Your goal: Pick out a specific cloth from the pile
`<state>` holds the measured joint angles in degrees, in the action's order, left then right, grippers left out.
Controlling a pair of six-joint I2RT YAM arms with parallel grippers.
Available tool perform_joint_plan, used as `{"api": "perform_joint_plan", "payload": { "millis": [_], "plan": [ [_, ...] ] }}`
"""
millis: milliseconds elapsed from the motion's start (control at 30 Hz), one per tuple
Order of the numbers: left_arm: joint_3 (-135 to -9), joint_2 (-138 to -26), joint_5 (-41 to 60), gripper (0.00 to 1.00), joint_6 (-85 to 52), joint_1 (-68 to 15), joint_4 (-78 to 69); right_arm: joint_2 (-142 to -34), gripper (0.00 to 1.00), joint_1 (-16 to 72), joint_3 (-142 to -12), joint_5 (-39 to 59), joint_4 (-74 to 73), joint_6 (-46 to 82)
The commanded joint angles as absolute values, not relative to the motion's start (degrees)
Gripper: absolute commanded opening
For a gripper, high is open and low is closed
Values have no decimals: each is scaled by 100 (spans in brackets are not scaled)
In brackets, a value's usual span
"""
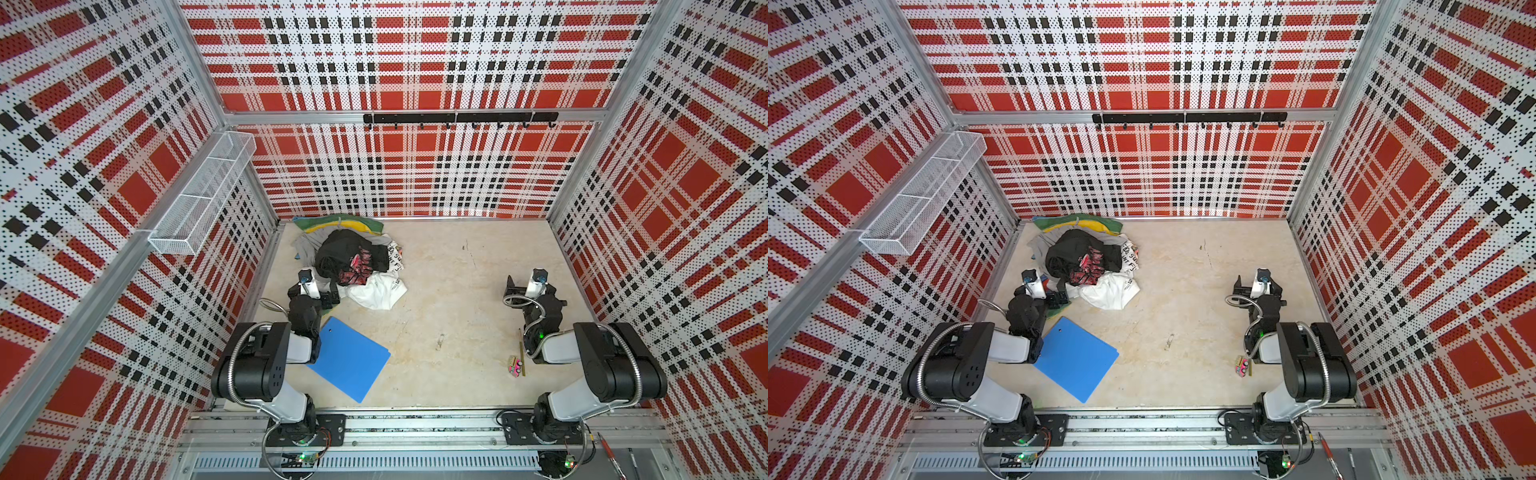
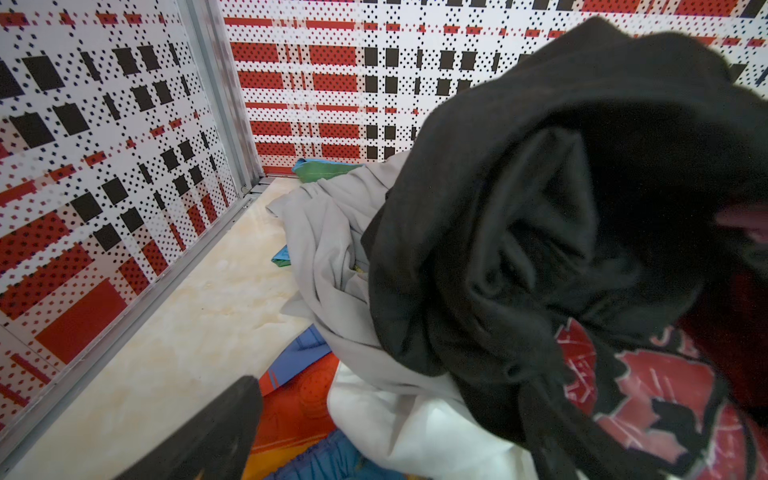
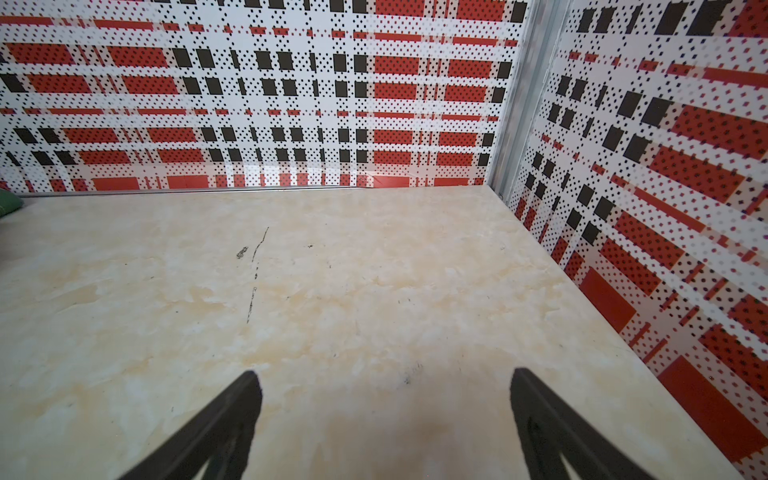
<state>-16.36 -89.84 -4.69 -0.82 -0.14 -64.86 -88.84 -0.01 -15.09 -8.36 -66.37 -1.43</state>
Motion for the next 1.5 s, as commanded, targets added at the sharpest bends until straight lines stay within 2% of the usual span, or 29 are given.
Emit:
{"api": "perform_joint_plan", "payload": {
  "millis": [0,233,367,567,667,833,967,1133,1467],
  "plan": [
    [-1677,-8651,-538,99,24,-106,-6441,-8620,100,26,-1338,-1001,-7053,-53],
    [-1917,-7457,-1150,99,127,-620,-4938,-7465,100,334,-1310,-1514,-6067,-183],
    [-2240,-6759,-1352,99,-456,-1045,-3803,-6578,100,689,-1581,-1673,-4945,335],
    [-3037,-6177,-1692,99,-1747,-1430,-1520,-5958,100,1920,-2241,-2030,-3724,1211],
    [-3144,-6074,-1738,99,-2281,-1353,-610,-6143,100,2845,-2754,-2636,-3340,1205],
    [-3051,-5965,-1130,99,-2932,-606,515,-6837,100,4189,-3808,-3343,-2696,1119],
    [-2690,-5747,-820,99,-3436,7,788,-7604,100,4868,-4593,-2866,-2362,1063],
    [-2636,-5777,-669,87,-3599,477,1009,-8374,100,5296,-5210,-2523,-2177,1161],
    [-2957,-6876,-623,85,-3672,681,1013,-8395,100,5397,-5298,-2709,-1969,1154]
  ]
}}
